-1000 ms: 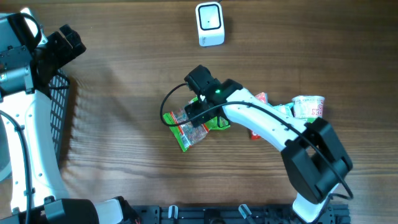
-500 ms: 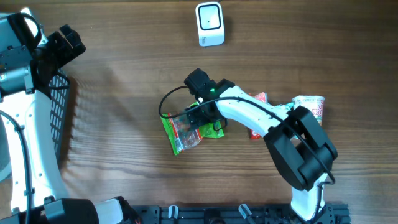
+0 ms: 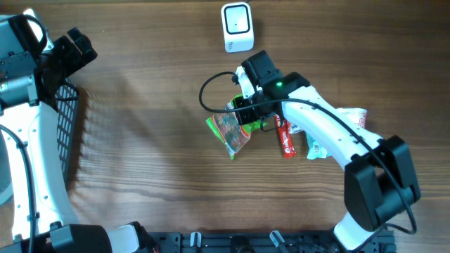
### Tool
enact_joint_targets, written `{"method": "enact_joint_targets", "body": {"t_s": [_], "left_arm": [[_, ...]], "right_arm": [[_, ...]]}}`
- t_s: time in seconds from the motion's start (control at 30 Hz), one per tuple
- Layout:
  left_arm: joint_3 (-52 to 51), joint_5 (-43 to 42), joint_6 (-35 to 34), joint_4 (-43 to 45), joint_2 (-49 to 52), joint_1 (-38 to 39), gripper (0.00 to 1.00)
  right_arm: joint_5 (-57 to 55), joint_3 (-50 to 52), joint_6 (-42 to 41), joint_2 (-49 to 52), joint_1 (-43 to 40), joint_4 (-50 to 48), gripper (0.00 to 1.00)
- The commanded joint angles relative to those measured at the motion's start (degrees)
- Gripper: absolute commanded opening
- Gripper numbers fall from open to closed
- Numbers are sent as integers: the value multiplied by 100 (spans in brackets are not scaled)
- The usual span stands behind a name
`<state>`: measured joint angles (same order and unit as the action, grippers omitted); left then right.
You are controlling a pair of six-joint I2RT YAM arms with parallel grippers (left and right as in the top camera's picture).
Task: Scan the item barcode
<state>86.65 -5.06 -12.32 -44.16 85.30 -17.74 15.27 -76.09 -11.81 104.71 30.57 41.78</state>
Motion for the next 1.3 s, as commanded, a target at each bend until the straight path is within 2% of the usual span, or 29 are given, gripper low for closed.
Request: {"method": "enact_joint_targets", "body": {"t_s": [0.0, 0.07, 0.1, 0.13, 0.17, 0.2, 0.23, 0.27, 0.4, 0.53, 0.63, 0.77, 0.87, 1.03, 1.07, 1.1, 1.13, 1.17, 1.23, 1.27], "left_arm": [[74, -46, -11, 11, -20, -11, 100], [74, -46, -11, 11, -20, -11, 100], [74, -46, -9, 11, -20, -11, 100], [74, -46, -11, 11, -20, -11, 100], [74, -46, -11, 11, -20, -11, 100], [74, -46, -9, 11, -20, -11, 100], [74, -46, -11, 11, -20, -11, 100], [74, -46, -11, 11, -20, -11, 100], [74, -46, -9, 11, -20, -11, 100], [74, -46, -11, 11, -20, -11, 100], [74, -46, -9, 11, -20, -11, 100], [74, -46, -11, 11, -20, -11, 100], [74, -46, -11, 11, -20, -11, 100], [74, -46, -9, 11, -20, -11, 100], [74, -46, -9, 11, -20, -11, 100], [74, -46, -11, 11, -20, -11, 100], [74, -46, -11, 11, -20, -11, 100], [74, -46, -11, 11, -20, -11, 100], [74, -46, -9, 11, -20, -11, 100], [74, -46, -11, 11, -20, -11, 100]], "right_arm": [[-55, 70, 79, 271, 214, -125, 4], [-278, -4, 177, 199, 236, -164, 4], [-275, -9, 258, 166, 225, -164, 8], [-275, -7, 280, 168, 225, -72, 38], [-273, 0, 258, 184, 227, 24, 45], [-275, 35, 155, 188, 227, 140, 63], [-275, 138, 31, 188, 229, 151, 93], [-284, 291, -39, 188, 260, 39, 100], [-793, 750, -632, 192, 269, -125, 100], [-350, 839, -1021, 192, 509, -181, 100], [-1681, 855, -1998, 197, 1049, -229, 100], [-2297, 922, -2439, 236, 1235, -348, 100], [-2328, 922, -2732, 409, 1366, -581, 100], [-2264, 922, -2774, 767, 1464, -756, 100], [-2173, 922, -2754, 809, 1464, -745, 96], [-1923, 922, -2712, 846, 1464, -789, 77], [-1663, 922, -2623, 861, 1464, -863, 13], [-1510, 922, -2610, 861, 1447, -916, 4], [-1307, 920, -2549, 852, 1403, -916, 4], [-1056, 920, -2240, 789, 1327, -951, 4]]}}
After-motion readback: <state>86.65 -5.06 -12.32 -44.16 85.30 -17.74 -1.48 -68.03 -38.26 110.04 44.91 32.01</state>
